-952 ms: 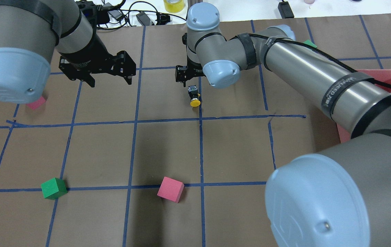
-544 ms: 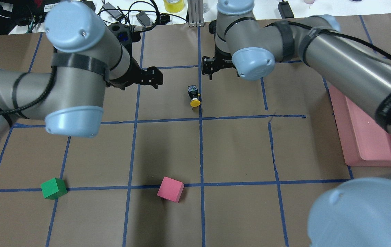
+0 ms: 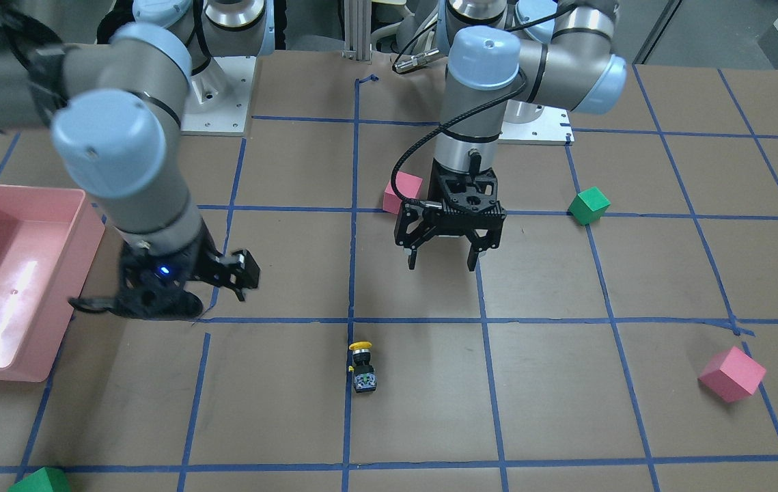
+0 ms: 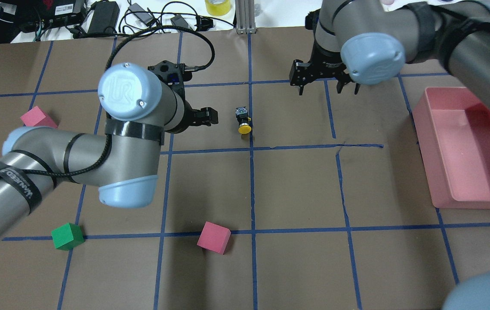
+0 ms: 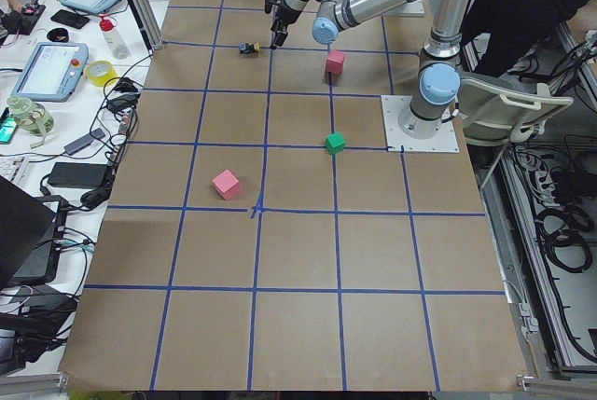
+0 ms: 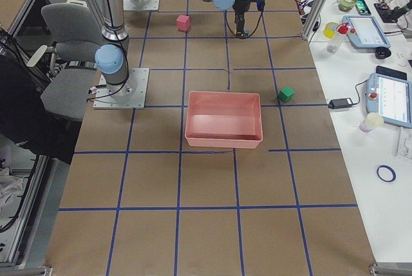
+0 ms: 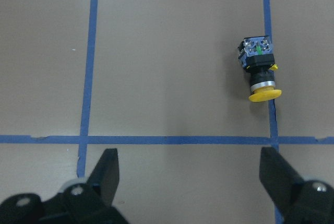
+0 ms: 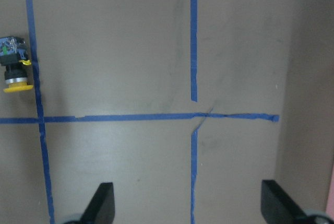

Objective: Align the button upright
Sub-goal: 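Grasp the button with the left gripper while the right arm withdraws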

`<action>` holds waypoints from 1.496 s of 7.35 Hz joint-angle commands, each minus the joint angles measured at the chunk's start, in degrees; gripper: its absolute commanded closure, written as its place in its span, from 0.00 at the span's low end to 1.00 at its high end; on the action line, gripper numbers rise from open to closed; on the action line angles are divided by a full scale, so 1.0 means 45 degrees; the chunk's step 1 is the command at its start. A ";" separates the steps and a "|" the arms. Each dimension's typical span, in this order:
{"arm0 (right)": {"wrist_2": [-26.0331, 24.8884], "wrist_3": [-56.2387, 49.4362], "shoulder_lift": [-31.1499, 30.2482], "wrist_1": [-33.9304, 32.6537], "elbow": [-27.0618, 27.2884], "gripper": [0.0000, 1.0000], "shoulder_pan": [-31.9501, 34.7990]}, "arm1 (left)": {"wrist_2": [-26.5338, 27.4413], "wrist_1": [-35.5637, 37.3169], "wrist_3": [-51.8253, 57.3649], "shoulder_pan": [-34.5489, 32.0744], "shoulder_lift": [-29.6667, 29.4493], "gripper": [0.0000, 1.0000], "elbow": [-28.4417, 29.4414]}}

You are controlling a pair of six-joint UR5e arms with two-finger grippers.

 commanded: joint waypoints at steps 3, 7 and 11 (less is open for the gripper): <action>0.0399 -0.0207 -0.0980 0.1782 -0.0103 0.00 -0.0092 | 0.0718 0.5290 -0.0676 -0.1023 -0.3657 0.13 0.0410; 0.0244 -0.0267 -0.1019 0.1782 -0.0083 0.00 -0.0092 | 0.1753 0.6389 -0.1946 -0.1941 -0.5284 0.15 0.1430; 0.0323 -0.0286 -0.1331 0.1763 0.0014 0.00 -0.0131 | 0.1753 0.7487 -0.1811 -0.1941 -0.6126 0.28 0.1837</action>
